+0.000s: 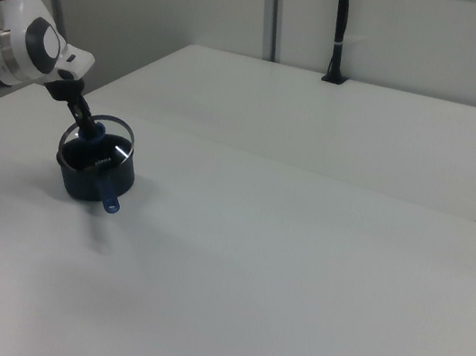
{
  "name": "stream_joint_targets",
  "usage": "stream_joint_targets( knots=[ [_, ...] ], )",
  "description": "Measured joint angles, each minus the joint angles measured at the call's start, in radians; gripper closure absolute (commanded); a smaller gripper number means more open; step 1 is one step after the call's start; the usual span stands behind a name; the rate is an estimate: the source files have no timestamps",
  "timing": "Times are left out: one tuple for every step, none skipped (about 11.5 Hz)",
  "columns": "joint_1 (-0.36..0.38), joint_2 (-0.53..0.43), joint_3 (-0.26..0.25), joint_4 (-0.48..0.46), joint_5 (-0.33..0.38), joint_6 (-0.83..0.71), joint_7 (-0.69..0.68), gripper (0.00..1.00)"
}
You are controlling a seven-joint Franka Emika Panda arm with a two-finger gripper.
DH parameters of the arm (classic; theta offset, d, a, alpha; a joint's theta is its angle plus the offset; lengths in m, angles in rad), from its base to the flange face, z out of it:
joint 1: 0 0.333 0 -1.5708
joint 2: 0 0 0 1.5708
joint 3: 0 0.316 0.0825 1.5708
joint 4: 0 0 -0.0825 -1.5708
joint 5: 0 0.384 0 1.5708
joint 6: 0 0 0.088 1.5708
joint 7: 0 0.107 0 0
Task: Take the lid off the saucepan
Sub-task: 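Close the gripper on the blue knob of the glass lid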
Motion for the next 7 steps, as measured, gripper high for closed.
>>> stream_joint_targets(
  knots=[
    [0.000, 0.000, 0.000, 0.000, 0.000, 0.000, -0.013, 1.00],
    [0.000, 0.000, 0.000, 0.000, 0.000, 0.000, -0.026, 1.00],
    [0.000, -0.001, 0.000, 0.001, 0.000, 0.000, -0.032, 1.00],
    [0.000, -0.004, -0.001, 0.002, 0.000, 0.000, -0.043, 1.00],
    [0.000, -0.010, -0.002, 0.002, 0.000, -0.002, -0.058, 1.00],
    [-0.001, -0.017, -0.002, 0.002, 0.000, -0.005, -0.072, 1.00],
    [-0.002, -0.024, -0.002, 0.003, 0.000, -0.011, -0.086, 1.00]
  ],
)
